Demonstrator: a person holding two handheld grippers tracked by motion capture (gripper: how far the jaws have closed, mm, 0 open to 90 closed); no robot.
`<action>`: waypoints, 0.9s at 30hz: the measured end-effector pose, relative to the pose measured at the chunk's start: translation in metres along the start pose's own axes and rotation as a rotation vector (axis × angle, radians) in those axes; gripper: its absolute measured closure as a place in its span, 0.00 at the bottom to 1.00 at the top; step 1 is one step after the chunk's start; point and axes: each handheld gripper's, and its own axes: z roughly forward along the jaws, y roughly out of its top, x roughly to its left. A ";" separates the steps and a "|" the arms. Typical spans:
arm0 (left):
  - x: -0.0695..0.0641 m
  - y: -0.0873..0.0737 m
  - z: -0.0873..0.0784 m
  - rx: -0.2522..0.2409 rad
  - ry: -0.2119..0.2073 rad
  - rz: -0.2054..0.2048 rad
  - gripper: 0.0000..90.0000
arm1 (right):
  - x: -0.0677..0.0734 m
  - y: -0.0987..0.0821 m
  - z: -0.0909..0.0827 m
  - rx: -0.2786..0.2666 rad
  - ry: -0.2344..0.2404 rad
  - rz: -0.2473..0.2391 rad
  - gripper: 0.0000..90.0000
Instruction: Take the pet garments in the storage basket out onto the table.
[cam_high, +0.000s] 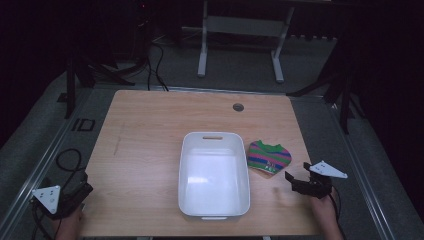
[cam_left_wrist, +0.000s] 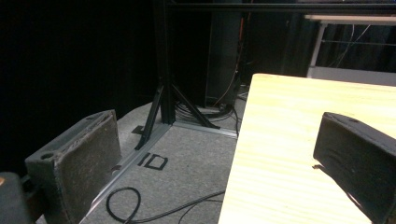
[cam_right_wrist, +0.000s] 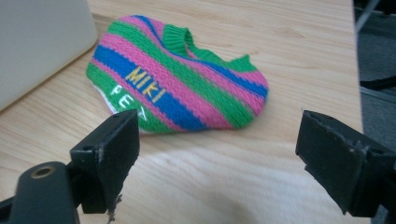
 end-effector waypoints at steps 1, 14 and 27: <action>0.000 0.000 0.000 0.000 -0.001 0.000 0.01 | 0.000 -0.003 -0.002 -0.004 -0.010 0.001 0.15; 0.000 0.000 0.000 0.000 0.001 0.004 0.01 | -0.001 -0.037 -0.022 -0.044 -0.153 0.041 0.15; 0.000 0.000 0.000 -0.003 -0.003 0.002 0.01 | -0.006 -0.048 -0.041 -0.193 -0.283 0.153 0.15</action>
